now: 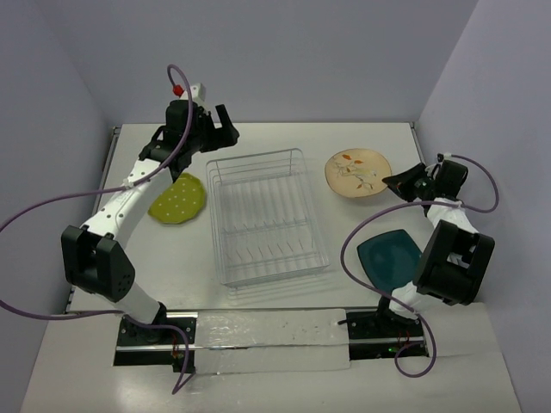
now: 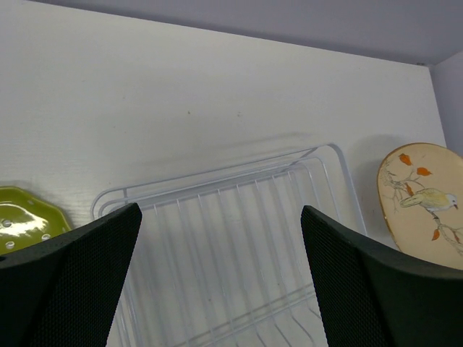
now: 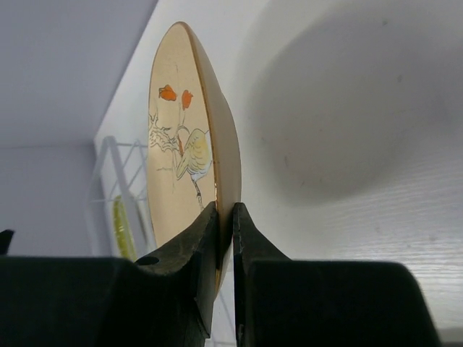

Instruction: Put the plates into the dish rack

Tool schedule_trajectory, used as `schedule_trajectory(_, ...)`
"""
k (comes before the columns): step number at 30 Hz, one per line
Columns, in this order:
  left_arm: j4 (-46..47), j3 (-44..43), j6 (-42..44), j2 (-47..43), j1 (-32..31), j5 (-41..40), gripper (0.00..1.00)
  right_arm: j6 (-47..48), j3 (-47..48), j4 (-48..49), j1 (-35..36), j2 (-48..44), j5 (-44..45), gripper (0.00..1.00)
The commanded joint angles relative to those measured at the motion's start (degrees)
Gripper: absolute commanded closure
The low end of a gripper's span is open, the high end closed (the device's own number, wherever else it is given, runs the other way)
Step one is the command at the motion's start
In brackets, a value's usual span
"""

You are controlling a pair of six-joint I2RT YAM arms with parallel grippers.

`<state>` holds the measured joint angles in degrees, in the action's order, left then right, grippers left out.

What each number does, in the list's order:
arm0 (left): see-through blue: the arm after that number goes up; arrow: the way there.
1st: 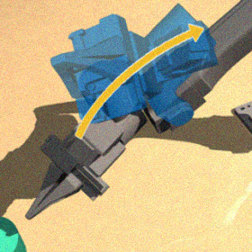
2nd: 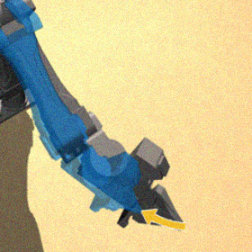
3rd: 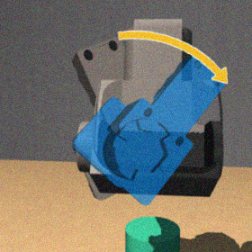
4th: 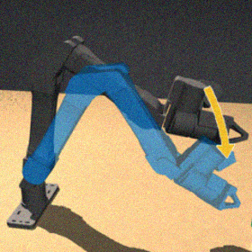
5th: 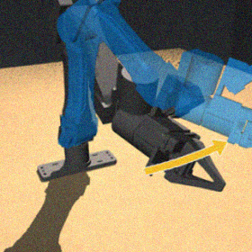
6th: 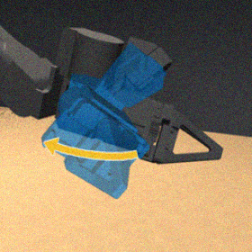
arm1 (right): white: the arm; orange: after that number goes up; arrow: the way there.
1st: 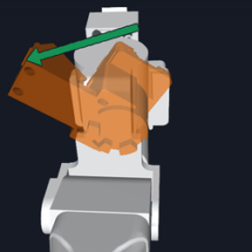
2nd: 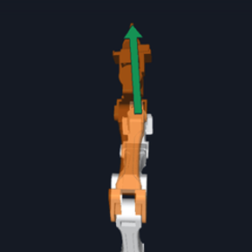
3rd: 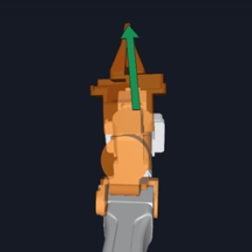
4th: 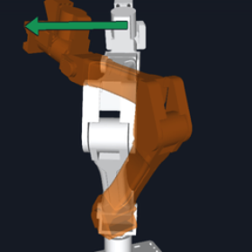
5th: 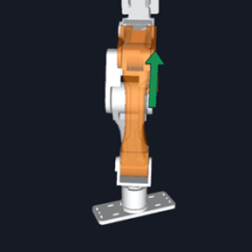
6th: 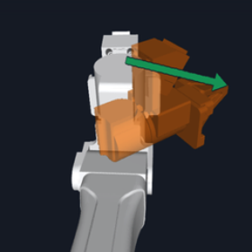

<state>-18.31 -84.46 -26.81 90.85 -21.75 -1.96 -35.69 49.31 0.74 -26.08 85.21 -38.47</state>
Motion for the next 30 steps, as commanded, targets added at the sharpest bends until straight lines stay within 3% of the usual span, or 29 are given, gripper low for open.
schedule_trajectory(1, 3.2, -4.9, -0.4, 1.4, -1.9, 5.9, 0.01, -10.0, 0.1, 14.4, -0.1, -4.5, -12.0, 1.0)
schedule_trajectory(6, 2.2, -6.6, -0.9, 2.7, -3.9, 5.7, 0.01, -14.1, -0.7, 19.7, -0.1, -7.7, -15.4, 1.0)
schedule_trajectory(13, 2.8, -5.5, -1.6, 1.5, -4.6, 3.9, 0.01, 5.2, 5.3, -0.2, 3.9, -18.7, -1.9, 1.0)
schedule_trajectory(17, 1.2, -4.3, -2.4, 0.0, -4.6, -1.9, 0.01, 14.8, 10.7, -12.5, 14.7, -24.7, 17.8, 1.0)
schedule_trajectory(22, -1.4, -2.2, -3.5, -2.4, -4.6, -11.2, 0.01, 20.4, 13.8, -17.4, 25.4, -29.7, 31.5, 1.0)
schedule_trajectory(30, -1.2, 2.4, -6.3, -6.8, -4.5, -20.4, 0.01, 25.6, 19.4, -23.7, 40.4, -30.0, 42.7, 1.0)
